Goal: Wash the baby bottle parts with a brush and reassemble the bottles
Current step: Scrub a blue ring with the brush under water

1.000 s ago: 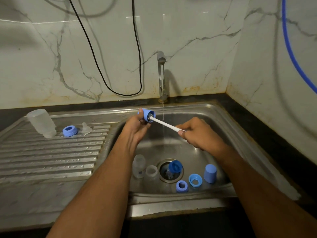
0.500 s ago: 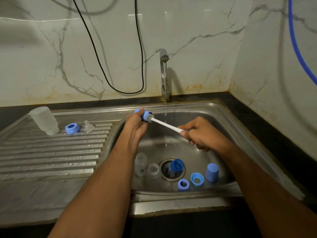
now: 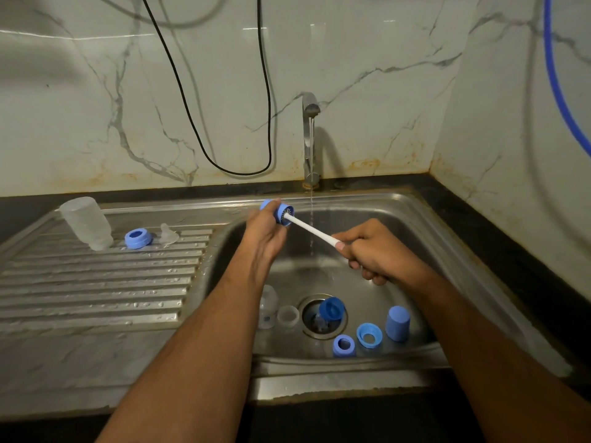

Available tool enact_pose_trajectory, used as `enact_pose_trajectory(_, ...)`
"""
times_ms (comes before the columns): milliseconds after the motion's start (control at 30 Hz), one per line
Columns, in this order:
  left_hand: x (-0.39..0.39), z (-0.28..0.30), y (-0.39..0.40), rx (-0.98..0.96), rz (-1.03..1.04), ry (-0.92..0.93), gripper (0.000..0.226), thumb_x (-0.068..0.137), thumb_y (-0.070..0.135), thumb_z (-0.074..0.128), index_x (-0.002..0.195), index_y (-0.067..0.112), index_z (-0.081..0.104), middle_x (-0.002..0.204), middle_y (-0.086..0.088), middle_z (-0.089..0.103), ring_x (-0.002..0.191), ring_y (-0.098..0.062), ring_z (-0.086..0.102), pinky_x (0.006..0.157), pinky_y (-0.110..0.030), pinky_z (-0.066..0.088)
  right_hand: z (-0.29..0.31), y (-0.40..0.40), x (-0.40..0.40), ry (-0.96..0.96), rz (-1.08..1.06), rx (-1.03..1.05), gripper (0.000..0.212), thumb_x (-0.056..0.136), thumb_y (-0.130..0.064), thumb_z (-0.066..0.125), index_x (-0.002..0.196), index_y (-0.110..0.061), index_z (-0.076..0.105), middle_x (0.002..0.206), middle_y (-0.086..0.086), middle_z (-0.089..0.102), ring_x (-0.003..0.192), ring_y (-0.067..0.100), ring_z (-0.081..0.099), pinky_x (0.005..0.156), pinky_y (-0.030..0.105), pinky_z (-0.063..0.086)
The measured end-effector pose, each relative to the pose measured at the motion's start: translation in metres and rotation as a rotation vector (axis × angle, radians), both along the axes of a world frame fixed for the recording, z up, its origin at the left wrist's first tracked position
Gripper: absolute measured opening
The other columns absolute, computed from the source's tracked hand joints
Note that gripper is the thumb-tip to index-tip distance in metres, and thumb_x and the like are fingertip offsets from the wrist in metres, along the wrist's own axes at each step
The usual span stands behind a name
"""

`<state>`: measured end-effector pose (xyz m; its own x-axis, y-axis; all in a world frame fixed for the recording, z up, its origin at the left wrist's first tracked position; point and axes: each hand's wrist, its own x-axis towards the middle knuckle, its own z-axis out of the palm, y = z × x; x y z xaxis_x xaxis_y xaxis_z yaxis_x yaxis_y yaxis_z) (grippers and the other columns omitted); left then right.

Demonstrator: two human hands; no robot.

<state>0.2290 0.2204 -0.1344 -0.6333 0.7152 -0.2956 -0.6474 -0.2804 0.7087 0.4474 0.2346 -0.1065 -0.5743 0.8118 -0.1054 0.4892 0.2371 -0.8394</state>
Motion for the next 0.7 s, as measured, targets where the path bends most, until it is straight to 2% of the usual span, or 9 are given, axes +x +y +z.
enact_pose_trajectory(100,-0.009,0.0,0.0,0.014,0.029,-0.007,0.029,0.097,0.005,0.061,0.123,0.0,0.051,0.101,-0.016,0.057,0.074,-0.019,0.062,0.054,-0.03,0.058,0.004,0.002,0.005,-0.013,0.021,-0.005,0.03,0.103,-0.017,0.053,0.128,-0.028,0.066,0.065,0.005,0.054,0.042,0.011,0.039,0.037,0.021,0.031)
enact_pose_trajectory(200,-0.014,0.0,0.001,0.014,0.047,-0.006,0.031,0.097,0.005,0.06,0.127,-0.002,0.051,0.096,-0.015,0.057,0.076,-0.019,0.062,0.064,-0.034,0.058,0.009,0.008,0.013,-0.025,0.021,-0.013,0.032,0.103,-0.017,0.053,0.13,-0.031,0.065,0.066,0.005,0.055,0.043,0.011,0.04,0.038,0.023,0.032)
enact_pose_trajectory(333,0.002,-0.001,0.001,-0.007,-0.004,0.006,0.031,0.096,0.006,0.063,0.124,0.0,0.051,0.1,-0.016,0.058,0.078,-0.019,0.064,0.068,-0.032,0.06,0.001,0.004,0.003,-0.009,0.0,-0.009,0.032,0.103,-0.019,0.053,0.131,-0.027,0.064,0.065,0.005,0.055,0.042,0.011,0.04,0.037,0.021,0.032)
enact_pose_trajectory(467,-0.007,-0.003,-0.001,-0.016,0.047,0.043,0.045,0.097,0.007,0.061,0.139,-0.004,0.047,0.097,-0.015,0.057,0.075,-0.019,0.063,0.059,-0.032,0.059,0.006,0.005,0.008,-0.027,0.024,-0.03,0.031,0.102,-0.018,0.054,0.13,-0.028,0.065,0.067,0.006,0.055,0.043,0.011,0.039,0.036,0.021,0.03)
enact_pose_trajectory(500,-0.009,-0.002,-0.002,-0.013,0.07,0.041,0.047,0.097,0.007,0.061,0.141,-0.004,0.045,0.097,-0.015,0.057,0.074,-0.019,0.064,0.062,-0.033,0.059,0.01,0.007,0.012,-0.035,0.029,-0.037,0.032,0.103,-0.018,0.054,0.13,-0.029,0.065,0.068,0.007,0.055,0.043,0.011,0.039,0.036,0.022,0.03)
enact_pose_trajectory(600,-0.01,-0.002,-0.001,0.013,0.069,0.016,0.044,0.097,0.006,0.06,0.137,-0.005,0.047,0.098,-0.016,0.057,0.076,-0.019,0.064,0.073,-0.035,0.058,0.016,0.012,0.019,-0.034,0.017,-0.057,0.032,0.102,-0.015,0.054,0.128,-0.029,0.066,0.069,0.007,0.055,0.043,0.012,0.039,0.037,0.023,0.029)
enact_pose_trajectory(700,-0.002,-0.003,0.003,0.029,-0.007,0.009,0.028,0.096,0.006,0.062,0.121,-0.001,0.052,0.102,-0.017,0.058,0.079,-0.019,0.064,0.078,-0.035,0.06,0.009,0.008,0.012,-0.004,-0.017,-0.051,0.031,0.102,-0.016,0.054,0.128,-0.029,0.066,0.067,0.007,0.055,0.043,0.012,0.039,0.038,0.022,0.03)
